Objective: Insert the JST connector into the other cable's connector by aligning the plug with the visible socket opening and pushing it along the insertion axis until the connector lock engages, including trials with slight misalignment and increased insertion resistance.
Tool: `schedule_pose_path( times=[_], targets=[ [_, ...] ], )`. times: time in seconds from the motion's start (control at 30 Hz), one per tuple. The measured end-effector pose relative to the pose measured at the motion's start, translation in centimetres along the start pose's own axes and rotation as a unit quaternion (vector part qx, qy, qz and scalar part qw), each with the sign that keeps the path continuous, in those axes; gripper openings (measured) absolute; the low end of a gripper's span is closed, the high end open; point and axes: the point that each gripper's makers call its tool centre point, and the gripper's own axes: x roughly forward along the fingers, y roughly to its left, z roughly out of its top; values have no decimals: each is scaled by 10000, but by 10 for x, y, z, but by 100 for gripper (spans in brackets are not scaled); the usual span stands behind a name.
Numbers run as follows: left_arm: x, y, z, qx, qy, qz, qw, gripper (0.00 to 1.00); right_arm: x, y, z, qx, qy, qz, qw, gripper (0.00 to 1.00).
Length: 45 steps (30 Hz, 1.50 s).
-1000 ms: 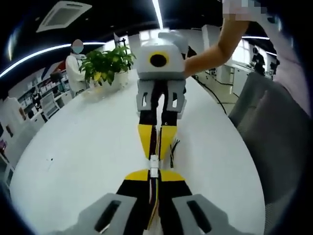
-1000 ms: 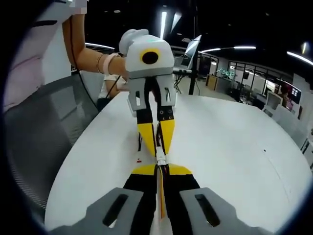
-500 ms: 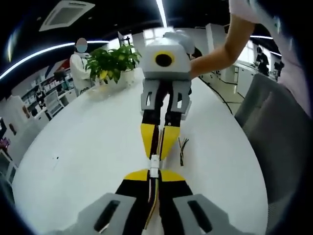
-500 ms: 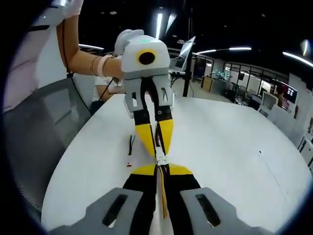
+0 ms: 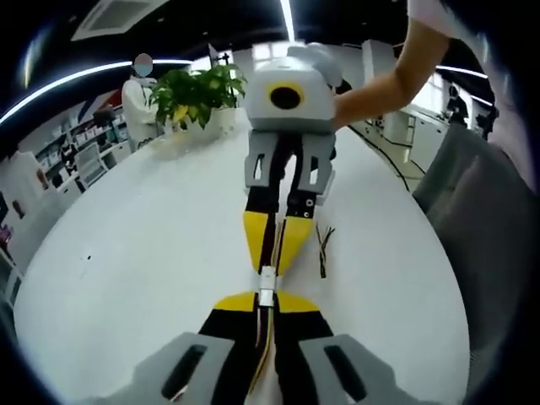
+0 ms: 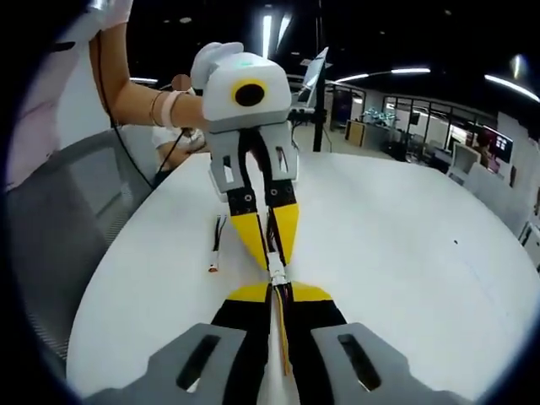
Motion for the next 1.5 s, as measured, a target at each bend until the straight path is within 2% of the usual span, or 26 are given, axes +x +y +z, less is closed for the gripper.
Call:
schedule_pose_path(
  times=[0.63, 1.07, 1.4, 1.5],
  targets=[
    [13, -11, -20, -121, 197, -231, 9995, 0, 12, 11, -21, 74, 164, 78, 9998, 3],
    [16, -13, -22, -48, 238, -247, 9994, 0, 11, 12, -25, 200, 174, 38, 9996, 4],
    [17, -15, -22, -113, 213, -227, 9995, 0, 11, 13, -28, 261, 215, 9, 9994, 4],
    [17, -15, -22, -272, 186, -177, 9993, 0, 11, 13, -28, 259, 209, -8, 9994, 5]
  ],
)
